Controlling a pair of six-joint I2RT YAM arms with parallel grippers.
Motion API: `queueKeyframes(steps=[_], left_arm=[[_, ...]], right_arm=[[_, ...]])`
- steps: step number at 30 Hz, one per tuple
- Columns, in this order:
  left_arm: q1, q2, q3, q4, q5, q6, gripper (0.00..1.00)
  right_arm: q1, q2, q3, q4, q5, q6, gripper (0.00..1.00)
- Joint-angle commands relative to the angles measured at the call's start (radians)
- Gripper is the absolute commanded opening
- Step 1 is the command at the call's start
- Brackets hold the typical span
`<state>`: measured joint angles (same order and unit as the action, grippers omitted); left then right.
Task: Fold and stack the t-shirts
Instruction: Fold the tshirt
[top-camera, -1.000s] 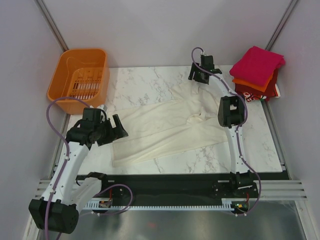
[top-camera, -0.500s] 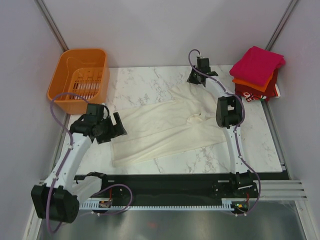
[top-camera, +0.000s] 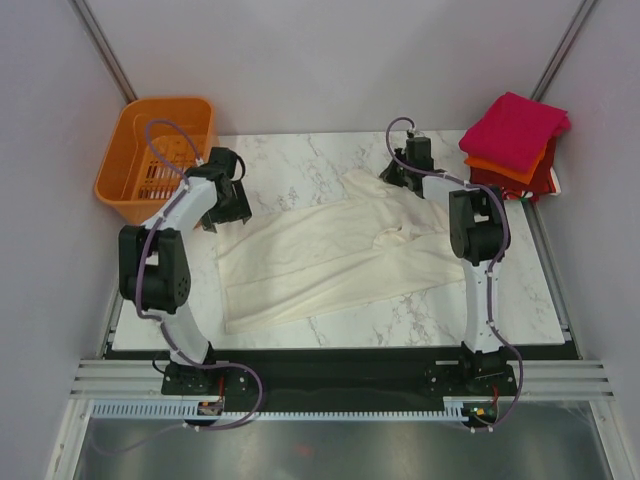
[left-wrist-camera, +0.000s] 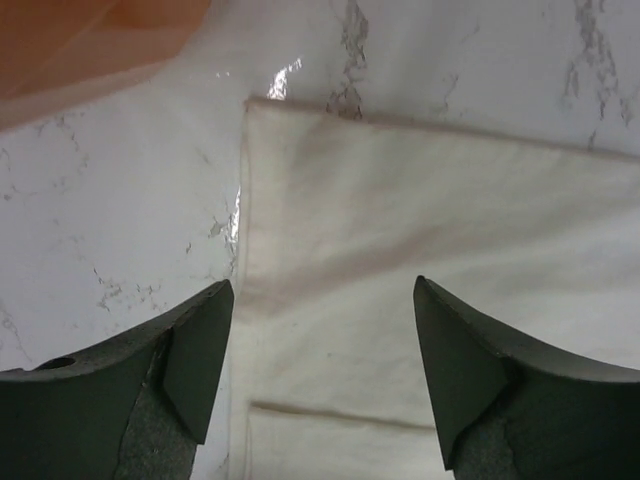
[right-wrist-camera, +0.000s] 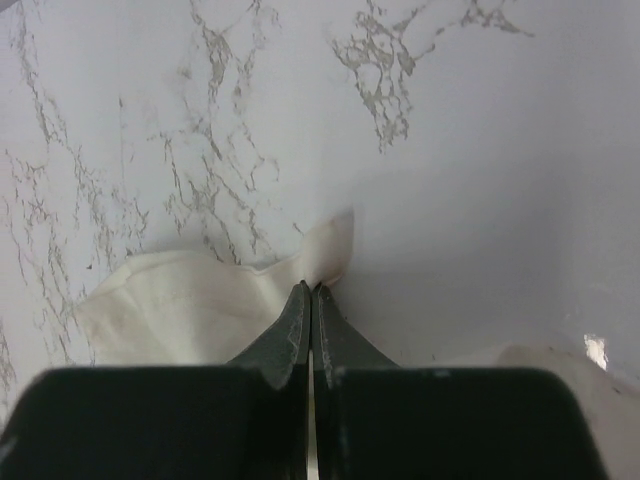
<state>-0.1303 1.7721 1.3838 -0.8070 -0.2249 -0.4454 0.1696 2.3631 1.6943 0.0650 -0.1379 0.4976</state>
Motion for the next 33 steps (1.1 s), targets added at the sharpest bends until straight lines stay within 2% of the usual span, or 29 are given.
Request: queueKeyframes(steps=[1,14,20,23,24,26,27,30,33], left_arm=[[0.003,0.093,0.090,0.014,-0.180,0.047,0.80],[0.046,0.317,0.193,0.014,-0.280,0.047,0.79],[0.104,0.381,0.202,0.031,-0.212,0.062,0.76],[0.124,0.415,0.213,0.048,-0.168,0.080,0.67],[0.127,0.421,0.212,0.054,-0.150,0.085,0.60],[0.129,0.432,0.213,0.069,-0.139,0.099,0.53],[0.129,0.431,0.207,0.080,-0.128,0.105,0.48],[0.129,0.431,0.210,0.094,-0.094,0.114,0.24],[0.159,0.431,0.212,0.097,-0.080,0.119,0.13]], right_arm=[[-0.015,-0.059,-0.091,0.062,-0.035,0.035,0.00],[-0.044,-0.073,-0.131,0.090,-0.095,0.055,0.00],[-0.059,-0.067,-0.136,0.096,-0.115,0.071,0.00],[-0.067,-0.067,-0.139,0.098,-0.124,0.075,0.00],[-0.070,-0.067,-0.140,0.098,-0.124,0.078,0.00],[-0.073,-0.067,-0.140,0.098,-0.129,0.076,0.00],[-0.071,-0.067,-0.140,0.098,-0.131,0.078,0.00],[-0.071,-0.067,-0.139,0.099,-0.137,0.076,0.00],[-0.073,-0.062,-0.134,0.099,-0.144,0.078,0.00]])
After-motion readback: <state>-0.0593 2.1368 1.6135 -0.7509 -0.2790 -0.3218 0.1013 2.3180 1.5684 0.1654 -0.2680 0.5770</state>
